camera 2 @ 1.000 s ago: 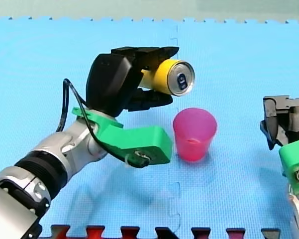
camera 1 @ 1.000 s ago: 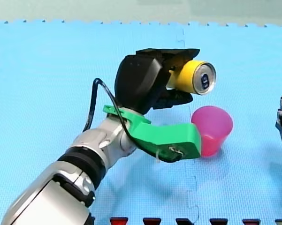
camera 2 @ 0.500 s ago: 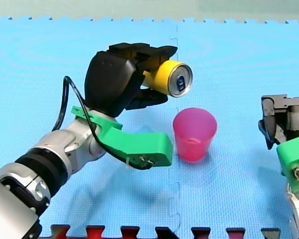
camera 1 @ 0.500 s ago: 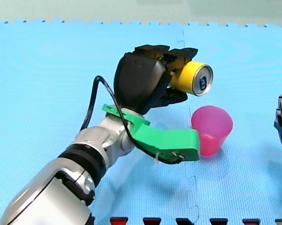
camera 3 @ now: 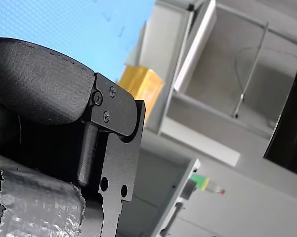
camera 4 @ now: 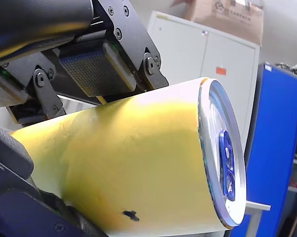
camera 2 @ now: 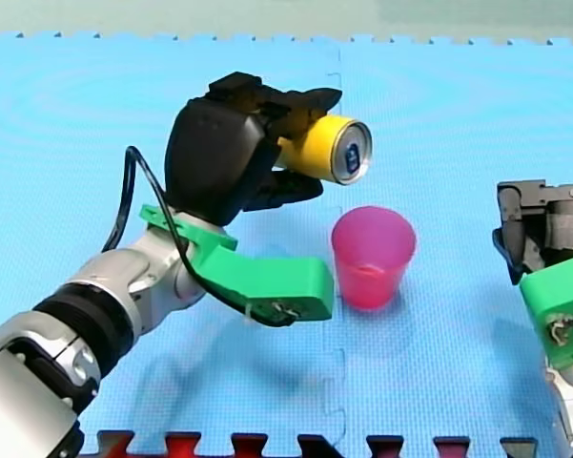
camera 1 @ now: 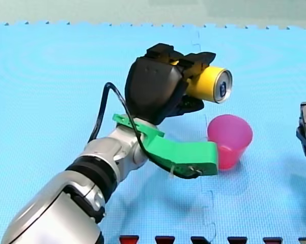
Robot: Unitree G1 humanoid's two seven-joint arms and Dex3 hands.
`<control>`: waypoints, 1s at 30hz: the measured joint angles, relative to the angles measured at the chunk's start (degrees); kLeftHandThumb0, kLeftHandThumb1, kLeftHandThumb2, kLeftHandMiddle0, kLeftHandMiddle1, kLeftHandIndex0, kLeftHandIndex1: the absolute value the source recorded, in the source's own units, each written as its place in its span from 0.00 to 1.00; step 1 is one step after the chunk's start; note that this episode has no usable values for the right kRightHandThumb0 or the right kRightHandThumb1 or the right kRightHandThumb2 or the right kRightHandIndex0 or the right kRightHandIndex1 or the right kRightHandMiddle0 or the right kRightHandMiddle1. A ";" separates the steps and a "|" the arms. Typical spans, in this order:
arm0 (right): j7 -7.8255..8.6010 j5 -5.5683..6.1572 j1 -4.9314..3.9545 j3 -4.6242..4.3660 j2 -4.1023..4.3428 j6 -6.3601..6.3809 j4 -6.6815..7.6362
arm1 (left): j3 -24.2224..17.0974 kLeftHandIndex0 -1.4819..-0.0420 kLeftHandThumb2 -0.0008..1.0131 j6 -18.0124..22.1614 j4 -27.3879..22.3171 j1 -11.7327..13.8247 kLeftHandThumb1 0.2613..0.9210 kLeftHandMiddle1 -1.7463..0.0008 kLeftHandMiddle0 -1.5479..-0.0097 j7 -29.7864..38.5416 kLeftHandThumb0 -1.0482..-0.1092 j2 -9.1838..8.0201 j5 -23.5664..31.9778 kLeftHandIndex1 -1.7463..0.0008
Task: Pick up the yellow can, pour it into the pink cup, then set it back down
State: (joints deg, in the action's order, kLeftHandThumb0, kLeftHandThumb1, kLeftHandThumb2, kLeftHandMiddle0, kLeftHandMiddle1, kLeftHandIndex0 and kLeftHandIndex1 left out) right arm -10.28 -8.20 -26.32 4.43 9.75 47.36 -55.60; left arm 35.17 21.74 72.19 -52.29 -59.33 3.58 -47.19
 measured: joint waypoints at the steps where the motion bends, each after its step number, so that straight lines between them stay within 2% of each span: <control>1: 0.00 0.00 0.01 -0.02 0.02 -0.03 0.05 | 0.07 0.18 0.00 -0.07 0.01 -0.01 0.88 0.37 0.37 -0.08 0.68 0.02 -0.01 1.00; 16: -0.92 -0.73 0.12 -0.64 0.34 -0.42 0.45 | 1.91 0.17 0.00 -2.36 0.26 -0.50 0.90 0.33 0.38 -0.82 0.71 0.15 -1.35 1.00; 30: -2.32 -1.71 0.28 -1.10 0.63 -1.04 0.82 | 4.14 0.13 0.00 -4.38 0.36 -0.82 0.91 0.29 0.39 -4.99 0.73 0.09 -3.52 0.98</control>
State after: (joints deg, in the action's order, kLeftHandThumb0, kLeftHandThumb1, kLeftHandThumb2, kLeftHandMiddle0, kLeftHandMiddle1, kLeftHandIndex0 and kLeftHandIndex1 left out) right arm -12.60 -9.91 -26.04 3.33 10.39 46.32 -54.78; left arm 39.31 17.36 72.54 -53.11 -64.32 3.67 -50.72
